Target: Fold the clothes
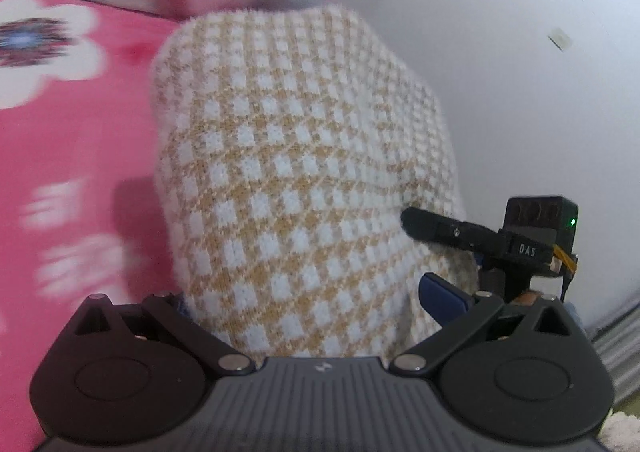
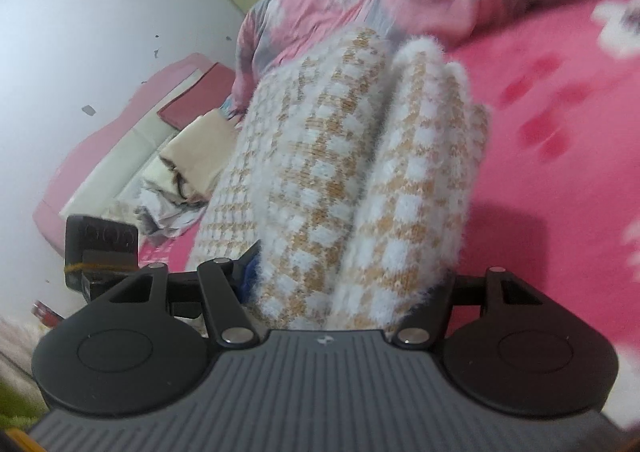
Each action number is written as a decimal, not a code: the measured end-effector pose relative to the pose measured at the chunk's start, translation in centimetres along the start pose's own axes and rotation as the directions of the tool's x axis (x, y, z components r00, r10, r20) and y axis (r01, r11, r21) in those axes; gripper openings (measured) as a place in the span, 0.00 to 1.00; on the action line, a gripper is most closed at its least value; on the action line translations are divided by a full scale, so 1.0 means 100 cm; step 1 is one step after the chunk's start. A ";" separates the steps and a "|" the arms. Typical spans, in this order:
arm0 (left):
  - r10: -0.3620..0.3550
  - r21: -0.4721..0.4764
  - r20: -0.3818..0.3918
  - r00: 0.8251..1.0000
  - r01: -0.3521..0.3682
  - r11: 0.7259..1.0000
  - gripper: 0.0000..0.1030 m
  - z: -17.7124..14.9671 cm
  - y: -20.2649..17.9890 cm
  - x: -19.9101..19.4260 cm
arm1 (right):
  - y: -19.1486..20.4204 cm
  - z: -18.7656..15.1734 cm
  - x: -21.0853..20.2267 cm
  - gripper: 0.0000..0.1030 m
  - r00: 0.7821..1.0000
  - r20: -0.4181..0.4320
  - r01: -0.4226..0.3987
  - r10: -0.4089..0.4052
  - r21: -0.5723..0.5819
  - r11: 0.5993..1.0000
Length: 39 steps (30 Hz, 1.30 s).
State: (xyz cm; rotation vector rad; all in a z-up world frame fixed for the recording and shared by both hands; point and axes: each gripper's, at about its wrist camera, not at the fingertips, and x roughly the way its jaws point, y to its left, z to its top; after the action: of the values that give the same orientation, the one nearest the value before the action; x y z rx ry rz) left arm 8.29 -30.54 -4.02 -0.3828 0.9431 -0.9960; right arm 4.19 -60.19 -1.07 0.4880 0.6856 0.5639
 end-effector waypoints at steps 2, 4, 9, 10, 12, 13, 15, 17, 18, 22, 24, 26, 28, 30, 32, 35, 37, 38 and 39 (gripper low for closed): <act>-0.039 0.025 -0.016 0.999 0.039 0.999 0.99 0.010 -0.020 0.038 | -0.012 0.011 -0.028 0.59 0.999 0.011 0.034 -0.034 -0.037 0.999; -0.075 0.038 -0.031 0.997 0.076 0.996 0.99 0.020 -0.037 0.076 | -0.032 0.030 -0.061 0.59 0.996 0.018 0.088 -0.087 -0.077 0.993; -0.163 0.001 -0.071 0.984 0.163 0.987 0.97 0.043 -0.067 0.175 | -0.085 0.074 -0.119 0.59 0.976 -0.004 0.213 -0.216 -0.153 0.965; -0.171 -0.006 -0.076 0.982 0.171 0.985 0.97 0.047 -0.071 0.192 | -0.097 0.082 -0.125 0.59 0.972 -0.014 0.229 -0.233 -0.153 0.961; -0.179 -0.013 -0.082 0.980 0.179 0.984 0.97 0.053 -0.077 0.221 | -0.121 0.097 -0.136 0.59 0.963 -0.034 0.259 -0.267 -0.153 0.954; -0.180 -0.014 -0.084 0.980 0.179 0.984 0.97 0.055 -0.079 0.232 | -0.133 0.104 -0.141 0.59 0.958 -0.044 0.273 -0.282 -0.153 0.950; -0.173 -0.008 -0.085 0.981 0.173 0.985 0.97 0.057 -0.082 0.252 | -0.156 0.116 -0.146 0.59 0.953 -0.061 0.285 -0.298 -0.155 0.946; -0.164 -0.003 -0.085 0.983 0.164 0.986 0.97 0.055 -0.082 0.267 | -0.174 0.125 -0.145 0.59 0.951 -0.082 0.281 -0.297 -0.164 0.946; -0.156 -0.003 -0.086 0.984 0.157 0.988 0.97 0.053 -0.081 0.274 | -0.182 0.128 -0.143 0.59 0.951 -0.094 0.276 -0.294 -0.168 0.946; -0.132 -0.015 -0.088 0.987 0.131 0.991 0.97 0.044 -0.069 0.295 | -0.223 0.125 -0.124 0.62 0.951 -0.127 0.266 -0.283 -0.134 0.955; -0.135 0.010 -0.076 0.988 0.136 0.991 0.97 0.039 -0.069 0.297 | -0.249 0.117 -0.113 0.65 0.944 -0.142 0.288 -0.298 -0.088 0.954; -0.132 0.054 -0.067 0.989 0.135 0.989 0.97 0.036 -0.074 0.296 | -0.265 0.108 -0.112 0.85 0.941 -0.122 0.312 -0.315 -0.039 0.949; -0.119 0.072 -0.064 0.991 0.124 0.990 0.97 0.033 -0.074 0.295 | -0.280 0.099 -0.111 0.88 0.938 -0.102 0.333 -0.330 0.008 0.943; -0.110 0.066 -0.065 0.992 0.114 0.991 0.98 0.035 -0.071 0.296 | -0.280 0.094 -0.117 0.91 0.940 -0.072 0.337 -0.335 0.018 0.941; -0.093 0.056 -0.070 0.993 0.097 0.994 0.98 0.042 -0.066 0.296 | -0.278 0.092 -0.127 0.96 0.922 -0.054 0.384 -0.384 0.006 0.923; -0.049 0.069 -0.077 0.996 0.054 0.996 0.99 0.047 -0.065 0.288 | -0.254 0.078 -0.144 0.96 0.890 0.036 0.456 -0.455 -0.005 0.890; -0.009 0.084 -0.065 0.998 0.015 0.996 0.99 0.045 -0.066 0.271 | -0.233 0.065 -0.157 0.96 0.860 0.112 0.502 -0.498 -0.007 0.865; 0.013 0.094 -0.053 0.999 -0.008 0.996 0.99 0.044 -0.066 0.260 | -0.223 0.059 -0.163 0.96 0.842 0.149 0.525 -0.518 -0.006 0.851; 0.040 0.111 -0.020 0.999 -0.038 0.993 0.99 0.043 -0.065 0.244 | -0.213 0.053 -0.169 0.96 0.823 0.187 0.547 -0.537 -0.004 0.837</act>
State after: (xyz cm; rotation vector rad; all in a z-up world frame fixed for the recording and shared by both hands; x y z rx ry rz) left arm 13.33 -55.09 -9.38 -0.2601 0.9083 -1.0139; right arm 3.89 -87.83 -2.42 0.2621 0.5982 -0.0041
